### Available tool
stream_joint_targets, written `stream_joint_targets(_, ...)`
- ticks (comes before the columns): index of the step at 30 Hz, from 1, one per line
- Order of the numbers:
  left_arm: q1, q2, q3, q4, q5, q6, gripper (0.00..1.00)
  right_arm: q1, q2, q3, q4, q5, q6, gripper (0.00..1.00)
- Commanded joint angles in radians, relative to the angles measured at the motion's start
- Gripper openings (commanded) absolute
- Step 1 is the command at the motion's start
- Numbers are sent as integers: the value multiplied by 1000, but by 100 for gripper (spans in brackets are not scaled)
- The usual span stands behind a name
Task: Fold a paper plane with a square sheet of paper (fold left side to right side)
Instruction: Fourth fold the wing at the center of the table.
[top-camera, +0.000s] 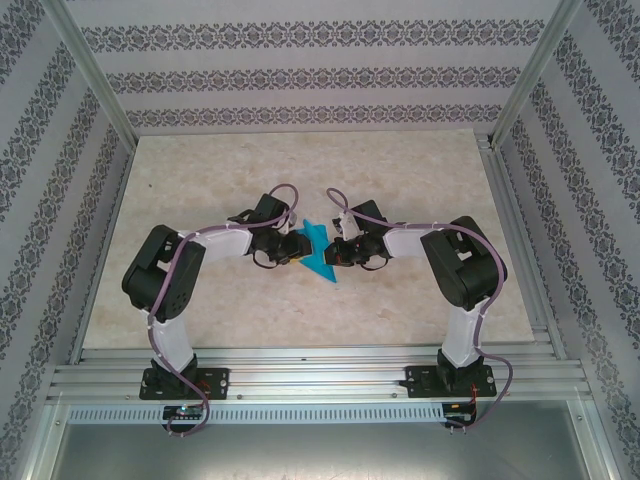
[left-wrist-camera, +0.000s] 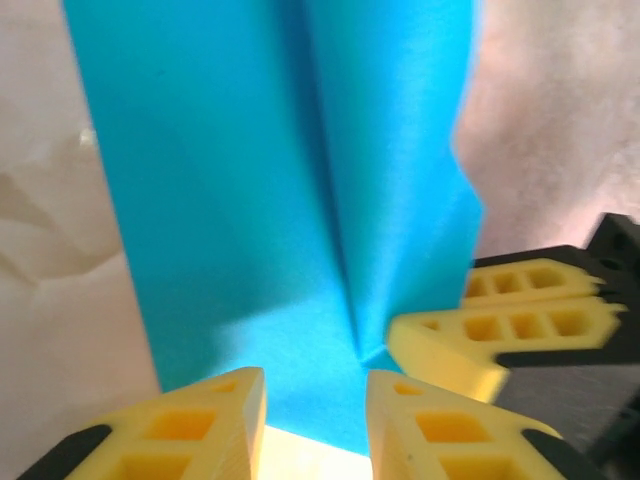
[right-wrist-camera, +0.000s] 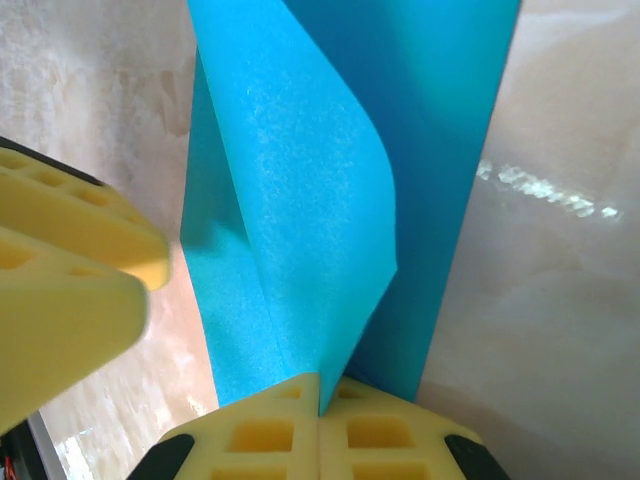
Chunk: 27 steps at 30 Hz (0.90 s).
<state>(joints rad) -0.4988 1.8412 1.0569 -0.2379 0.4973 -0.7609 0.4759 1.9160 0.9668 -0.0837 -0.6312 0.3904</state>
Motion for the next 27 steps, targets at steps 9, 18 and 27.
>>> stream_joint_targets(9,-25,84,96,99,97,-42,24,-7,29,-12,-28,36,-27,6)
stream_joint_targets(18,-25,172,132,150,102,-76,24,-6,26,-15,-22,33,-21,7)
stream_joint_targets(27,-32,217,122,112,59,-52,22,-8,-49,-28,-29,51,-10,15)
